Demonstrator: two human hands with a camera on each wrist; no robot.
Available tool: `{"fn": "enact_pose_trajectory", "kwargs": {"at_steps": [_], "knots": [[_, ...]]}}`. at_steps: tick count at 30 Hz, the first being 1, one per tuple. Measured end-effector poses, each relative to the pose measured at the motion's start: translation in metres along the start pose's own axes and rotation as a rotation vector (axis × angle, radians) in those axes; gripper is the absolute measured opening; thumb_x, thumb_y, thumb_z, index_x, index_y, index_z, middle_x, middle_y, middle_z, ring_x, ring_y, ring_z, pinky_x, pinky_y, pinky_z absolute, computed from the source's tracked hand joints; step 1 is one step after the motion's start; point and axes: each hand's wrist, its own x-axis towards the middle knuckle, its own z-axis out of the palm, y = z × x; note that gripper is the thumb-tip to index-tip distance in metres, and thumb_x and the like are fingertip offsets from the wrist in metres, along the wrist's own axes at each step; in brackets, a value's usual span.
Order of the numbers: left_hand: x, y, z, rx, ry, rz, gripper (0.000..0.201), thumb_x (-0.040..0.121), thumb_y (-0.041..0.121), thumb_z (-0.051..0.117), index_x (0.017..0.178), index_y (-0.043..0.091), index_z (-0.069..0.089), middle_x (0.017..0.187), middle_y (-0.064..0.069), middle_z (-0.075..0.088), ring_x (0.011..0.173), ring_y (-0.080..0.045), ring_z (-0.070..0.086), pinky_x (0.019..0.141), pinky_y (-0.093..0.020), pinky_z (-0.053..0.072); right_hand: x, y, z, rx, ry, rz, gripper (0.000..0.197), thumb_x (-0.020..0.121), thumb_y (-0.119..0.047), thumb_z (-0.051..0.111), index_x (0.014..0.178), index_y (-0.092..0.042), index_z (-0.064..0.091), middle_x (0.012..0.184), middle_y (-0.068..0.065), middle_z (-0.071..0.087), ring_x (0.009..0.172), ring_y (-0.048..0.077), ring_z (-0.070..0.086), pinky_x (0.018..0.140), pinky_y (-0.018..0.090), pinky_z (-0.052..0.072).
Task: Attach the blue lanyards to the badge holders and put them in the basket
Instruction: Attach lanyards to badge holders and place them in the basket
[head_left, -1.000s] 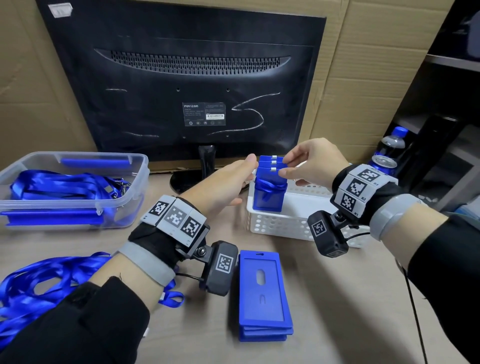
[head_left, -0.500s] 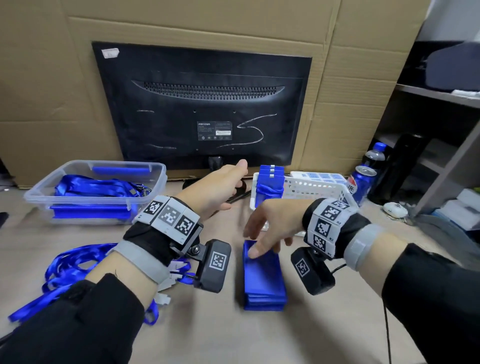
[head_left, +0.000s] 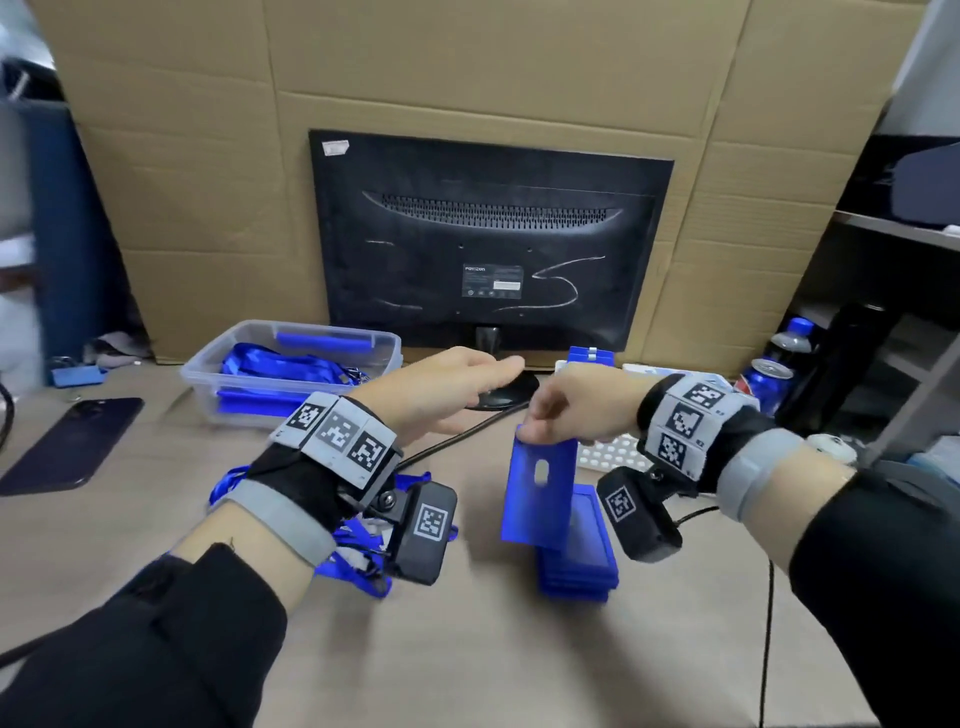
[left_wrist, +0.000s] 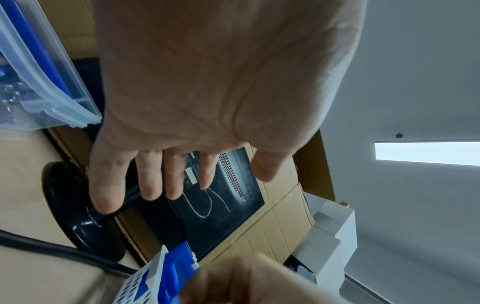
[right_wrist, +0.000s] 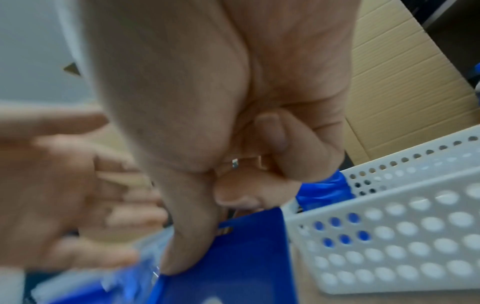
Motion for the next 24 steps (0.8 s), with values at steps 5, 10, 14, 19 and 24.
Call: {"fn": "enact_pose_trajectory", "kwargs": {"at_steps": [5,10,14,19,24], "knots": [[-0.024,-0.014,-0.025,0.017,-0.276,-0.069,0.031,0.103,0.014,0.065,0.127,-0.004,0.058,0.122,-0.023,0.073,0.115,-0.039,0.071,0.1,-0.046,0.058,0.01,-0.056,0.002,0.431,0.148,-0.206,0.03,0.103,-0.038,0.064,0.093,-0.011,0.07,0.068,0.008,0.056,0.052,0.016,0.047,0.044,0.023,0.039],[-0.051,-0.043,-0.07,0.054,-0.007,-0.226,0.024,0.107,0.0,0.047,0.124,-0.004,0.063,0.094,-0.012,0.078,0.086,-0.036,0.074,0.086,-0.053,0.06,0.04,-0.093,0.041,0.401,-0.057,-0.007,0.035,0.09,-0.039,0.081,0.103,-0.008,0.073,0.078,0.002,0.07,0.06,0.015,0.068,0.059,0.027,0.06],[-0.067,-0.06,-0.09,-0.056,0.078,-0.303,0.02,0.101,-0.003,0.049,0.114,0.005,0.064,0.074,-0.007,0.062,0.068,-0.024,0.058,0.073,-0.042,0.051,0.05,-0.12,0.073,0.09,-0.425,0.044,0.019,0.085,-0.014,0.086,0.103,-0.011,0.082,0.067,0.003,0.077,0.068,0.018,0.069,0.082,0.037,0.06],[-0.073,-0.073,-0.097,-0.092,0.11,-0.313,0.018,0.1,0.003,0.056,0.114,0.01,0.064,0.088,-0.01,0.065,0.076,-0.027,0.065,0.079,-0.042,0.055,0.063,-0.138,0.098,-0.205,-0.34,0.032,0.027,0.077,-0.017,0.088,0.103,-0.021,0.081,0.061,-0.005,0.069,0.062,0.015,0.063,0.086,0.036,0.062],[-0.074,-0.075,-0.098,-0.124,0.125,-0.248,0.02,0.098,0.002,0.063,0.116,0.01,0.065,0.094,-0.01,0.069,0.082,-0.027,0.067,0.082,-0.043,0.055,0.067,-0.131,0.096,-0.2,-0.36,0.03,0.026,0.076,-0.026,0.09,0.099,-0.016,0.083,0.073,0.0,0.075,0.068,0.018,0.066,0.082,0.035,0.063]]}}
